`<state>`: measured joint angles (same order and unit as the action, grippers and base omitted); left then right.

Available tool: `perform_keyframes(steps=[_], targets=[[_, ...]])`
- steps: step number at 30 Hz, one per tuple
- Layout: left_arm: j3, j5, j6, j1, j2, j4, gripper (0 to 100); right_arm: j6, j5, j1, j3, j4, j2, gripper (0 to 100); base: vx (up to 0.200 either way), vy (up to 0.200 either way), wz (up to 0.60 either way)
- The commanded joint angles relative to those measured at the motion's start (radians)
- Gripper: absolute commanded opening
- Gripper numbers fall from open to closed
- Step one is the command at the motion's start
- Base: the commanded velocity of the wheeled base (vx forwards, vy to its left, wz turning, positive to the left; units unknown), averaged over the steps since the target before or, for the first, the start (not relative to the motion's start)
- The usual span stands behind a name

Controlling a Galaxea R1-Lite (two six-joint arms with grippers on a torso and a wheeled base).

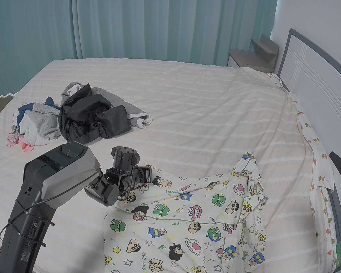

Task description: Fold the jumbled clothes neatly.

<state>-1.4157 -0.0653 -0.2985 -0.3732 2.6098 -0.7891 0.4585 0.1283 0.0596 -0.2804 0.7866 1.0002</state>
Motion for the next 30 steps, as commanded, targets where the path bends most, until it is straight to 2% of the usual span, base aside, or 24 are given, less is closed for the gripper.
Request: perform_keyframes(steps=[1,10,22,30], targets=[[0.0,-0.001,-0.001,0.023,-0.027,-0.001,0,0.0,0.001,0.0,0.0,0.0,0.001,100,0.0,0.0,0.0],[-0.012,-0.004,-0.001,0.073,-0.034,-0.002,0,0.0,0.001,0.002,0.004,0.0,0.001,100,0.0,0.0,0.0],[-0.101,-0.048,-0.001,0.129,-0.011,0.004,0,0.0,0.001,0.002,0.004,0.0,0.001,100,0.0,0.0,0.0],[-0.135,-0.051,-0.001,0.158,-0.007,0.008,0,0.0,0.001,0.002,0.004,0.0,0.001,100,0.0,0.0,0.0]])
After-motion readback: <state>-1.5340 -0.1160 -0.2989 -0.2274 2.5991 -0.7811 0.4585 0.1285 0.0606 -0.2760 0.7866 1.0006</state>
